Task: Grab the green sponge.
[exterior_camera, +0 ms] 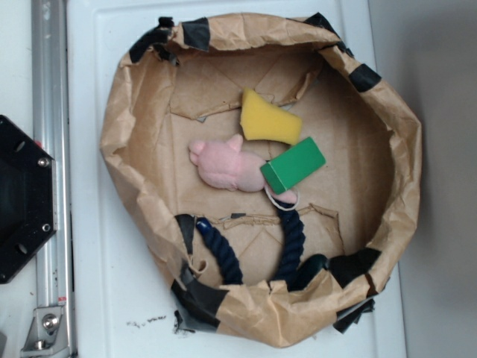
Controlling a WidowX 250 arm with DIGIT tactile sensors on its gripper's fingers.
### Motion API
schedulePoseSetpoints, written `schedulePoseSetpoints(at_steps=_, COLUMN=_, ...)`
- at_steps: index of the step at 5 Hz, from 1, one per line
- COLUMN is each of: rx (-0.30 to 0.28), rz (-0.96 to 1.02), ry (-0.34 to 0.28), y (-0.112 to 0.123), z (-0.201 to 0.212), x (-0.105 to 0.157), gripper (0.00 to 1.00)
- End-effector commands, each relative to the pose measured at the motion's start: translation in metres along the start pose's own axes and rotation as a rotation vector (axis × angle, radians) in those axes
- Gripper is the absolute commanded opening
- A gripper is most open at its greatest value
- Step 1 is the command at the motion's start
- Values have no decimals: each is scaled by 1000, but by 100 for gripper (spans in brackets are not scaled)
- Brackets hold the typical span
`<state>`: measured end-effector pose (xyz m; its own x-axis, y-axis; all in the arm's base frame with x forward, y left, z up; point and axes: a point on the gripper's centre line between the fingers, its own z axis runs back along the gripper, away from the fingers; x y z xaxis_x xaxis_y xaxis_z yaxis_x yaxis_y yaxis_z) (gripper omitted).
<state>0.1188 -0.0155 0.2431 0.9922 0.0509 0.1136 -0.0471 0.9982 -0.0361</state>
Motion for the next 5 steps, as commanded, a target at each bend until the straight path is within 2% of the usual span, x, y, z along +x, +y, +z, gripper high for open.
schedulePoseSetpoints(at_steps=1, rx=0, rz=0, ry=0, y=0, z=0, x=0, gripper=100)
schedulePoseSetpoints(at_steps=2, rx=-126, rz=-167, ry=36, y=39, z=-8, x=48, gripper=100)
schedulePoseSetpoints(at_steps=3, rx=-135, rz=-193, ry=22, y=47, z=-20, x=78, gripper=100)
schedulePoseSetpoints(at_steps=4, rx=-196, rz=-352, ry=22, y=48, z=-60, x=120, gripper=100)
schedulePoseSetpoints(at_steps=5, rx=-12, rz=-482, ry=30, y=45, z=-104, x=127, gripper=100)
